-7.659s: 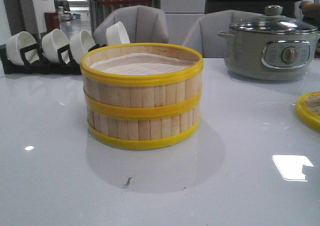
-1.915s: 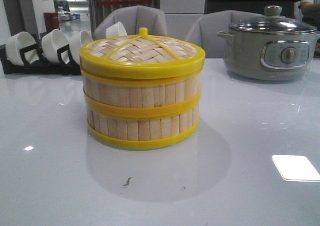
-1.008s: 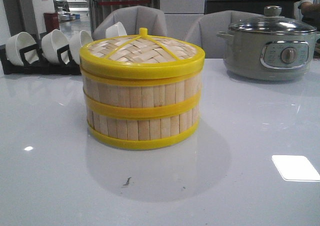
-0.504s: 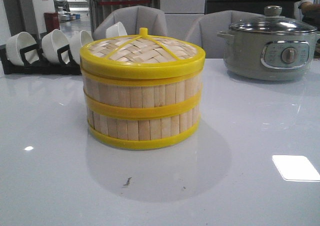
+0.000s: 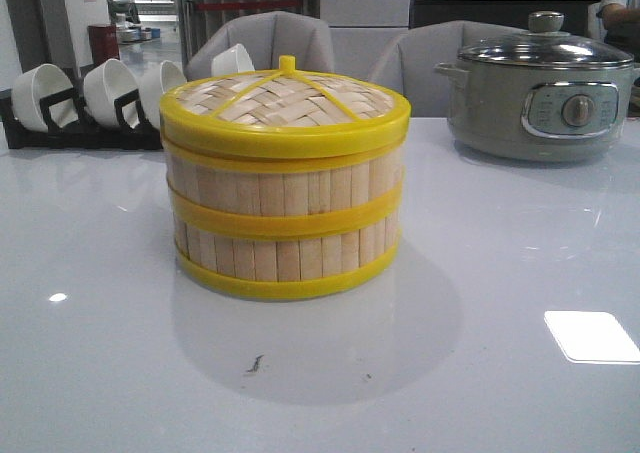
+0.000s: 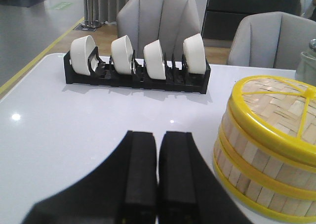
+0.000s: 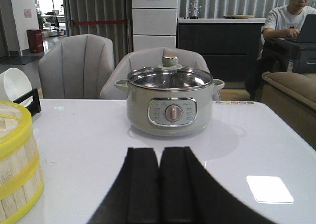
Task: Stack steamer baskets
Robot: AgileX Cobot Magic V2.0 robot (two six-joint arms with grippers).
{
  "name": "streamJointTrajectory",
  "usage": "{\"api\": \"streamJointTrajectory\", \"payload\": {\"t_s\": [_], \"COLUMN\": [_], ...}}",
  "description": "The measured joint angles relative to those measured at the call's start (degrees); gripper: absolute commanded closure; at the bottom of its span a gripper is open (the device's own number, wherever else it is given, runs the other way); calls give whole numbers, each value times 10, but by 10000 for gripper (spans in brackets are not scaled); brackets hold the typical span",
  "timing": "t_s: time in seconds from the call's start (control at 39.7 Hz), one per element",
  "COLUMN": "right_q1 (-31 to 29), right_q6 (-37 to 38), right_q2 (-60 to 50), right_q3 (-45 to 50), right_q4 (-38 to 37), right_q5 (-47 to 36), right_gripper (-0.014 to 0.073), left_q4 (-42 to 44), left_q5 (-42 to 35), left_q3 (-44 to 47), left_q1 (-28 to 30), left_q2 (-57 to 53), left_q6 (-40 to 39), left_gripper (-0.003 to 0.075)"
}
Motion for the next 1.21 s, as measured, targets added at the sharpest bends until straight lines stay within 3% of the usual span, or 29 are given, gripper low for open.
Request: {"api": "streamJointTrajectory", "payload": {"t_s": [0.45,0.76,0.91,1.21], "right_q1": [0,0,0,0], "right_q6": [0,0,0,0], "right_q2": [0,0,0,0], "right_q3": [0,0,0,0], "right_q4": [0,0,0,0], "right_q5": [0,0,0,1], "right_gripper": [524,524,524,524], "left_q4": [30,41,39,63], "left_q5": [-10,-114,-118,-83], "left_q3": [11,157,211,212], "left_q1": [9,10,10,10], "left_q2": [-46,-169,-213,-233], "left_q6": [0,0,0,0], "left_gripper": [625,625,625,625]}}
